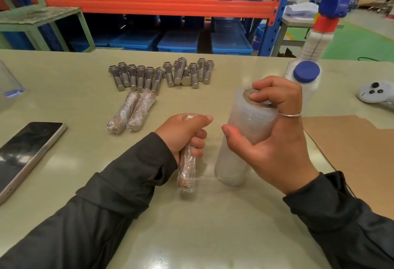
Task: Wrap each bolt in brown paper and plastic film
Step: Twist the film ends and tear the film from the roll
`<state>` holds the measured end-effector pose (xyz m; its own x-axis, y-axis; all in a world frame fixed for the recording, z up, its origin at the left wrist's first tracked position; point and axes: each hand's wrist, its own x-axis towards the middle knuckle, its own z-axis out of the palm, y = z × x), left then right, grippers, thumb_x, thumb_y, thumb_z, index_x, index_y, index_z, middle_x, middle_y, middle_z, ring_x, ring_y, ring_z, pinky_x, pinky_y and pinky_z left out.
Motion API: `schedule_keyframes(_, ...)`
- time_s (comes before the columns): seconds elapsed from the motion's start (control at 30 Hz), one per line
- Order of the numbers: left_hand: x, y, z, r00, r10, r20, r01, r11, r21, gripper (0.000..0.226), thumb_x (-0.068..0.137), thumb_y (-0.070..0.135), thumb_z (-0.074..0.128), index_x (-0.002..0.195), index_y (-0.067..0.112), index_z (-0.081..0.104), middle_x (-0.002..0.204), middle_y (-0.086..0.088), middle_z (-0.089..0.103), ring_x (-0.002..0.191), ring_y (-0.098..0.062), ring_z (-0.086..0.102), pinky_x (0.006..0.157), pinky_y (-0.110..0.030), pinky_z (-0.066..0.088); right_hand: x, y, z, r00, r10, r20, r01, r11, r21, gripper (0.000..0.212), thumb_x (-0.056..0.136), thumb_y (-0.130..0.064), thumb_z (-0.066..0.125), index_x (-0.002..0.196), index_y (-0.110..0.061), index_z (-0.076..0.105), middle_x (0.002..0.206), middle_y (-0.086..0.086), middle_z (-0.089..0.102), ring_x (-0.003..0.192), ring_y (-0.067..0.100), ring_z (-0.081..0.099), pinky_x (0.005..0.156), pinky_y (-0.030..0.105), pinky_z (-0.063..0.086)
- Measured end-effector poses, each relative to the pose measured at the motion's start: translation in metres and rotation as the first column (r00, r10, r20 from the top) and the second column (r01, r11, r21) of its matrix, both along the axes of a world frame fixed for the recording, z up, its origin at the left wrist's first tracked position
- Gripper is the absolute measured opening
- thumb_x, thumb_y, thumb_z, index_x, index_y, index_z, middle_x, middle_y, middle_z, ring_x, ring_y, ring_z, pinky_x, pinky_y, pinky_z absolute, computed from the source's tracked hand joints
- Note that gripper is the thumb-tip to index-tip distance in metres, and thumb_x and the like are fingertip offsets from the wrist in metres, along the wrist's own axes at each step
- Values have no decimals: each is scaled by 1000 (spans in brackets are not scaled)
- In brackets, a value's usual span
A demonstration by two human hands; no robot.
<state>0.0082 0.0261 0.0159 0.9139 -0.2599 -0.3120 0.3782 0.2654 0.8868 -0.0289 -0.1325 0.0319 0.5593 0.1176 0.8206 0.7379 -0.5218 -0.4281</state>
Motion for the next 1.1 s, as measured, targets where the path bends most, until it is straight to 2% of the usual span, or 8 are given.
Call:
schedule_keyframes(0.17, 4, 5, 1, 993, 41, -107, -49, 996, -68, 16, 91, 15, 54, 82, 16, 40, 42, 6, 33, 28, -4, 28, 32, -9, 26, 0, -1, 1, 1000, -1, -1, 1, 1000, 24, 45, 71, -23, 69, 105, -17, 40, 108, 9, 39, 103, 7, 42, 92, 12, 35)
schedule_keyframes(0.33, 8, 10, 1, 983, 103, -152, -120, 987, -111, 11, 91, 17, 53, 89, 14, 43, 41, 6, 34, 28, -3, 29, 31, -10, 26, -1, -2, 3, 1000, -12, -5, 12, 999, 40, 47, 71, -22, 68, 104, -14, 36, 107, 10, 39, 102, 12, 43, 93, 14, 35)
schedule_keyframes(0.6, 14, 20, 5, 969, 181, -167, -208, 964, -165, 13, 93, 18, 48, 82, 13, 44, 39, 8, 33, 27, -1, 28, 30, -9, 27, -4, -10, 9, 998, -39, 45, 35, 996, 78, 46, 72, -23, 68, 103, -13, 35, 106, 9, 39, 104, 15, 43, 94, 19, 36)
schedule_keyframes(1.1, 16, 26, 9, 967, 207, -151, -230, 961, -155, 13, 93, 17, 45, 81, 14, 45, 40, 9, 32, 27, -1, 27, 30, -9, 25, -5, -9, 13, 998, 8, 67, -10, 1000, 30, 46, 72, -23, 67, 104, -12, 36, 106, 10, 39, 102, 15, 43, 93, 18, 36)
